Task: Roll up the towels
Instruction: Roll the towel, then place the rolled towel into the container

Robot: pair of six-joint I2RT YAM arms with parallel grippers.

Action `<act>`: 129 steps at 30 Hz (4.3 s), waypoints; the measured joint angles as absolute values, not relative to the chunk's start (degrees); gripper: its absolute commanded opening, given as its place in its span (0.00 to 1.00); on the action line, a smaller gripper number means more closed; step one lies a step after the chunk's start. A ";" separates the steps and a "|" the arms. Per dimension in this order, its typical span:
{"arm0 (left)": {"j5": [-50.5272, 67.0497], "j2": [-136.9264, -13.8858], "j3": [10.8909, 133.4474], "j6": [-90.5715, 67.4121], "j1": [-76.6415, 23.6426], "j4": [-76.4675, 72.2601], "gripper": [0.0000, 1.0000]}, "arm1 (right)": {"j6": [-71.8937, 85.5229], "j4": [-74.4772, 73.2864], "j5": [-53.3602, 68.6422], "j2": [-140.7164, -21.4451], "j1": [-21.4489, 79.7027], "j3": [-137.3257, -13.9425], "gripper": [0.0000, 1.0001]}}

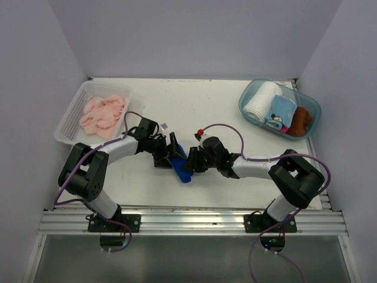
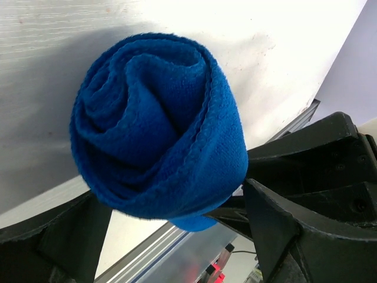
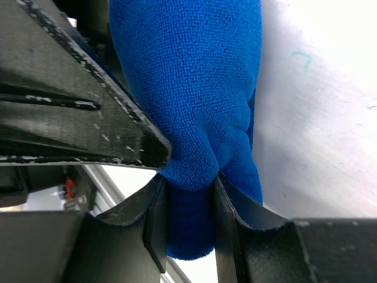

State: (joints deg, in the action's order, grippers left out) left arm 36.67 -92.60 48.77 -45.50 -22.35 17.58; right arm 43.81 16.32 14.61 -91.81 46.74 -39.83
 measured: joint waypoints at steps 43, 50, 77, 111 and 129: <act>32.58 -97.01 47.64 -50.63 -25.47 11.20 0.38 | 53.28 23.62 21.02 -92.92 42.70 -35.20 0.66; 32.49 -97.93 49.17 -50.63 -25.80 12.25 0.36 | 45.06 4.51 13.47 -80.62 42.68 -38.98 0.67; 30.59 -98.78 51.96 -51.46 -26.70 16.16 0.36 | 23.99 -37.71 -34.54 -105.73 71.64 -78.85 0.94; 29.98 -98.78 52.10 -51.46 -26.37 17.02 0.44 | 23.51 -35.44 -38.04 -112.95 71.57 -78.65 0.54; 32.01 -98.70 54.59 -49.80 -24.10 18.15 0.86 | 26.57 -26.50 -34.83 -103.57 66.22 -65.54 0.20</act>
